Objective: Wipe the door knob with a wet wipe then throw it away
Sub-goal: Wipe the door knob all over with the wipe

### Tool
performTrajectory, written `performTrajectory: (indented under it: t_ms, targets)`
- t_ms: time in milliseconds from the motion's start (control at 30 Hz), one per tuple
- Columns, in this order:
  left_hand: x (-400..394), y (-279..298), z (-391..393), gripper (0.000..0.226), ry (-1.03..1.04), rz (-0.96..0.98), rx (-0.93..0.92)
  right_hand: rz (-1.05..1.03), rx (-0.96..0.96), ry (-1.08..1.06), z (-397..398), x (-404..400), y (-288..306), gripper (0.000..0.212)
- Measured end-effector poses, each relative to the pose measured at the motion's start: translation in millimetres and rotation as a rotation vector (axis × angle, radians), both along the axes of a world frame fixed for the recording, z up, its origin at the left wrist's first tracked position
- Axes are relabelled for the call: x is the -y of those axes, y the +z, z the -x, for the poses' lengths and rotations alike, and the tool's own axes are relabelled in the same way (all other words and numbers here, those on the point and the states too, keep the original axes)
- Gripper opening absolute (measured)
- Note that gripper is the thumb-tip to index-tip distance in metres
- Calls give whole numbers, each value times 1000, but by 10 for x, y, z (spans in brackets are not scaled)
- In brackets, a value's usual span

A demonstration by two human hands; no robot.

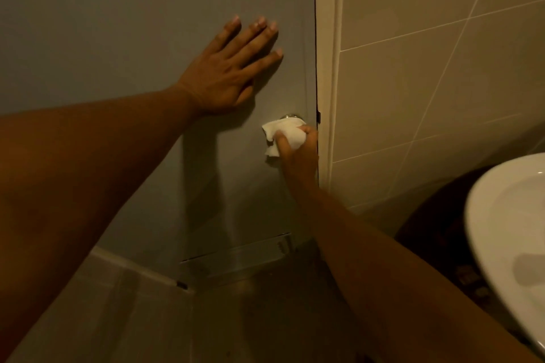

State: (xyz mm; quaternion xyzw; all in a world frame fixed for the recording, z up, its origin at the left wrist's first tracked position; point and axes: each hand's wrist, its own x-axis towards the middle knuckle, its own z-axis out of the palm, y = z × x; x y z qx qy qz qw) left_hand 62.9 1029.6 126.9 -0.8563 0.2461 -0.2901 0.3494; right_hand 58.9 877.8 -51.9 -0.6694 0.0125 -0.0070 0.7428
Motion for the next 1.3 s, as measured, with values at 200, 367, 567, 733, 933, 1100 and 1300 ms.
performTrajectory:
  t_ms: [200,367,567,733,933,1100,1300]
  targets:
    - [-36,-49,-70,65,-42,-24,52,773,355,-360,14,191,-97,68]
    - [-38,-30,-73,67,-41,-45,66,838,631,-270,-83,226,-121,60]
    - [-25,-55,-77,66,-64,-53,77,548,466,18,-57,167,-108,42]
    - [-32,-32,-81,66,-55,-57,58,-3,65,-196,37,-94,27,41]
    - [-42,-50,-89,68,-39,-50,25,-149,-18,-142,19,-162,1,37]
    - [-50,-41,-88,67,-51,-42,35,537,449,-18,-58,89,-139,37]
    - [-42,-37,-81,67,-41,-38,24,950,778,217,-190,348,-102,34]
